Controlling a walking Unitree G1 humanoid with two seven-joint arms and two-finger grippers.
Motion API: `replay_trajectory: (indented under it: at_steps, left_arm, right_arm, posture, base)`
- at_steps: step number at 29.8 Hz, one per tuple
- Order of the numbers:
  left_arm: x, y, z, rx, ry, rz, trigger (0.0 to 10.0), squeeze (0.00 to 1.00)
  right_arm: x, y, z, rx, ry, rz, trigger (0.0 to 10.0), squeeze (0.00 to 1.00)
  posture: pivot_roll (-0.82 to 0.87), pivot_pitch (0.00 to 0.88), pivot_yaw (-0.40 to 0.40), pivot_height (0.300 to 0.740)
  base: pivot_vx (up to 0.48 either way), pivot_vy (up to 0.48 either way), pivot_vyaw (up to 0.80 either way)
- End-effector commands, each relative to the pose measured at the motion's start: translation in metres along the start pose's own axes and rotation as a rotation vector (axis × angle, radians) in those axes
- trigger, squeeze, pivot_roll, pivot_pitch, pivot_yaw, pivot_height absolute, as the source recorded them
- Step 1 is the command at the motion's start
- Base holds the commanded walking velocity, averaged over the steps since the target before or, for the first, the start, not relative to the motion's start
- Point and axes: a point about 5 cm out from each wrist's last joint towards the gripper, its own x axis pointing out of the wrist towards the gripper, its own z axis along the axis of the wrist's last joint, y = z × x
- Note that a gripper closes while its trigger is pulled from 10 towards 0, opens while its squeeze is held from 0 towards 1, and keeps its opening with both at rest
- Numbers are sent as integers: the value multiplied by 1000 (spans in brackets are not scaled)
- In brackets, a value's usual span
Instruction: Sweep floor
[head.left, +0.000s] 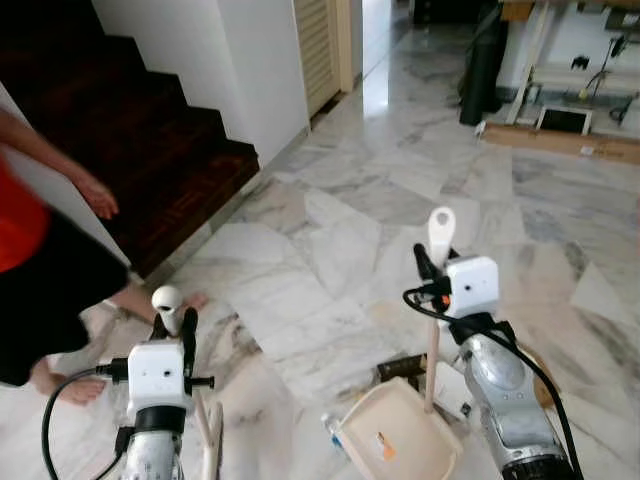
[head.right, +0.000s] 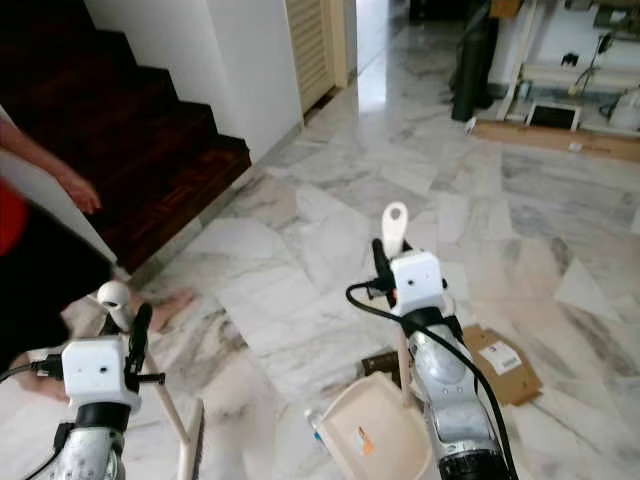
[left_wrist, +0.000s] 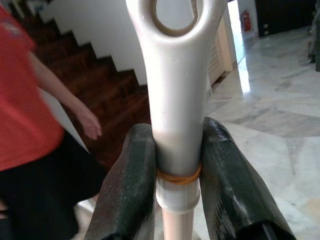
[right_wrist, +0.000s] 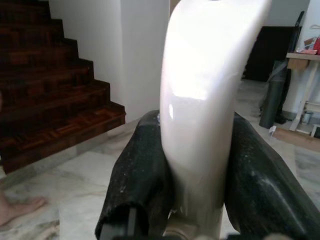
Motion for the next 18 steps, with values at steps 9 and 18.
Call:
replay_trajectory:
  at_steps: [9,18]
  left_arm:
    - [-2,26,4,67,-27,77,10000,0]
    - [-32,41,5,61,-1,250,10000,0]
  right_arm:
    - [3,33,20,47,-65,89,10000,0]
    - [15,35,28,17,-58,177,10000,0]
  posture:
    - [-206,0,165,740]
    - [-141,0,20,740]
  base:
    - [0,-210,-738]
    - [0,0,-740]
